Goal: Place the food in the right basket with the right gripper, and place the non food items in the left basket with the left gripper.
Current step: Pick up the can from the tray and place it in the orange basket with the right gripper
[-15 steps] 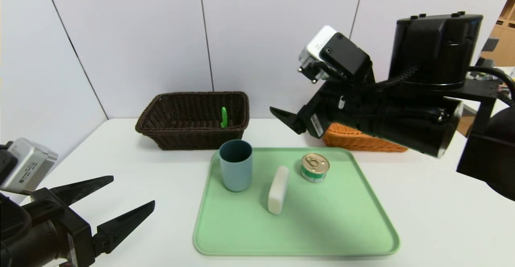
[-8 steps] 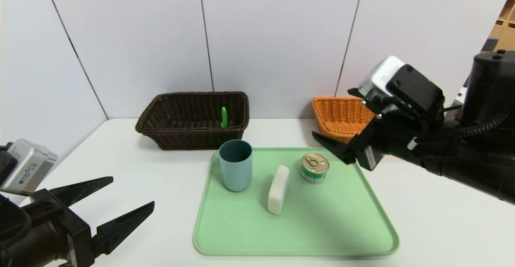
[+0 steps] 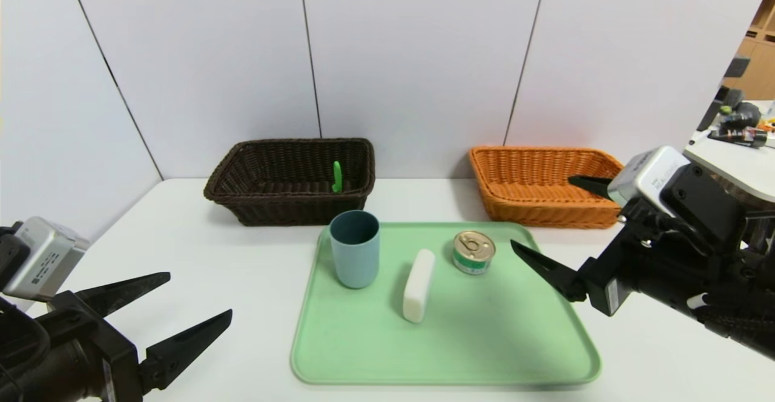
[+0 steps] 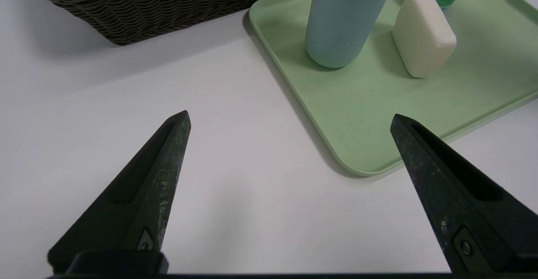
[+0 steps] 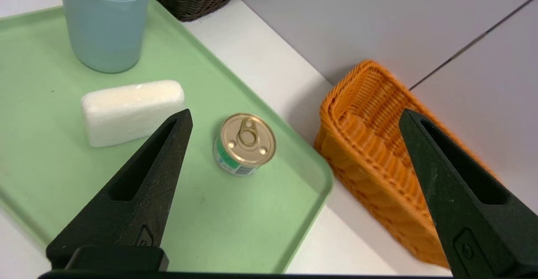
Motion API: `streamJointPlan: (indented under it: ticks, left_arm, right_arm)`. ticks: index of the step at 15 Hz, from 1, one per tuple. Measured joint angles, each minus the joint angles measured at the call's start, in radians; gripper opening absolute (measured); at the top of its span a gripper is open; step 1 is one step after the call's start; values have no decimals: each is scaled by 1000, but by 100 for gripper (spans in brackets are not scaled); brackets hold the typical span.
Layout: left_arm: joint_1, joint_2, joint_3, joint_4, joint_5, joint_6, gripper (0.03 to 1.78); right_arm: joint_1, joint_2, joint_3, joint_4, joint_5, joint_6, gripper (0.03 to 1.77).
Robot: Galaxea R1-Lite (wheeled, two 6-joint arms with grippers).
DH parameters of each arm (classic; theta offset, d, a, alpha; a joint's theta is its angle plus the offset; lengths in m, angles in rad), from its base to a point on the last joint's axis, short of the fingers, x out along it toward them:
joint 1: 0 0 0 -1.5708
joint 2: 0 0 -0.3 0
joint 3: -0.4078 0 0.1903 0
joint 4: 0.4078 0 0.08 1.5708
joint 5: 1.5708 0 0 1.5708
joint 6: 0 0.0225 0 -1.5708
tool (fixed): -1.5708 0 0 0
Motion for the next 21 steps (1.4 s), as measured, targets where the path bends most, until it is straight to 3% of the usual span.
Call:
streamJointPlan:
  ticks: [7,14,21]
  left_arm:
    - [0,4,4,0,0,-3,169]
    - [0,12,22,-22,0,-3,169]
    - [0,11,37,-29,0,-3,169]
  right_arm:
    - [0,-19,166,-160,-36,175,169]
    - [6,66,310,-375,-35,229,169]
    - [2,327,416,-749,-34,243,169]
